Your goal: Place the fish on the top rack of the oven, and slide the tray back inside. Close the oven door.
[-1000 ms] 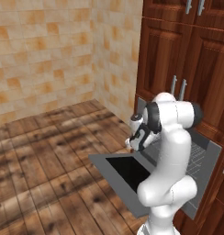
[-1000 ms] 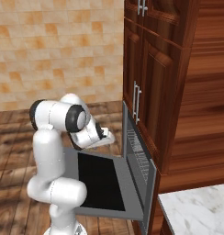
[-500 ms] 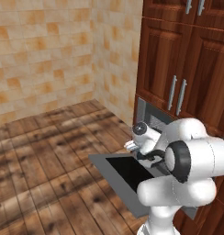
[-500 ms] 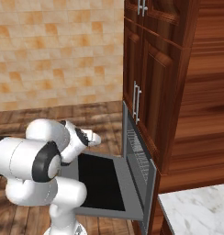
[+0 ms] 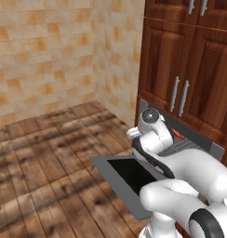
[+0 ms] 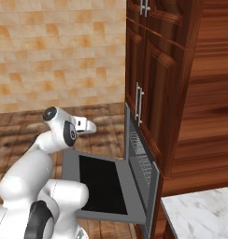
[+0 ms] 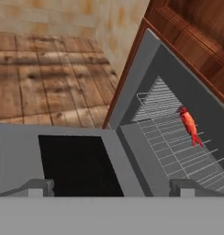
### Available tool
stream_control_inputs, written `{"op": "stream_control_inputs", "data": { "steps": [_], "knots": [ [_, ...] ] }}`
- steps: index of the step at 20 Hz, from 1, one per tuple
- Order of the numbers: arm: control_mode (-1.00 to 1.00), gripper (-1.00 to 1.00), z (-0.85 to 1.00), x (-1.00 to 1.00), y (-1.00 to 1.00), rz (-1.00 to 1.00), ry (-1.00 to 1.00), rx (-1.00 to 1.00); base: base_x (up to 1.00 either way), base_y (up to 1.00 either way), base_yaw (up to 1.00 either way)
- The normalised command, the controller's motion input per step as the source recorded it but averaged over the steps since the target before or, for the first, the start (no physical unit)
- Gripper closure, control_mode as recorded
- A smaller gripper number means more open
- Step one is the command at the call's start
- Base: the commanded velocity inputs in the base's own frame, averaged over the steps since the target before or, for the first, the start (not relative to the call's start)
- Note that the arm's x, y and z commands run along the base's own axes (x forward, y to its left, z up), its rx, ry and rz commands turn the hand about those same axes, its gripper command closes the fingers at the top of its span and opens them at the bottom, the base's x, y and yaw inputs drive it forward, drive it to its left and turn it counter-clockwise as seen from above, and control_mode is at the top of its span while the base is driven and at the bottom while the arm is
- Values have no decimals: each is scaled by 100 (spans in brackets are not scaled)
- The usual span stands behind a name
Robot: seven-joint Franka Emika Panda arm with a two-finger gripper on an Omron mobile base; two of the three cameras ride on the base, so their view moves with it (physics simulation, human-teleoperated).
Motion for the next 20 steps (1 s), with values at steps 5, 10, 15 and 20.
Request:
{"op": "stream_control_inputs", "data": {
  "steps": [5,10,15,20],
  "knots": [
    [-100,-100,41,-32,56,0,15,3,0,0,0],
    [-100,-100,-10,-65,81,0,3,-3,0,0,0],
    [-100,-100,-30,-55,78,1,-5,-9,0,0,0],
    [-100,-100,-6,-9,45,12,0,-10,0,0,0]
  ]
}}
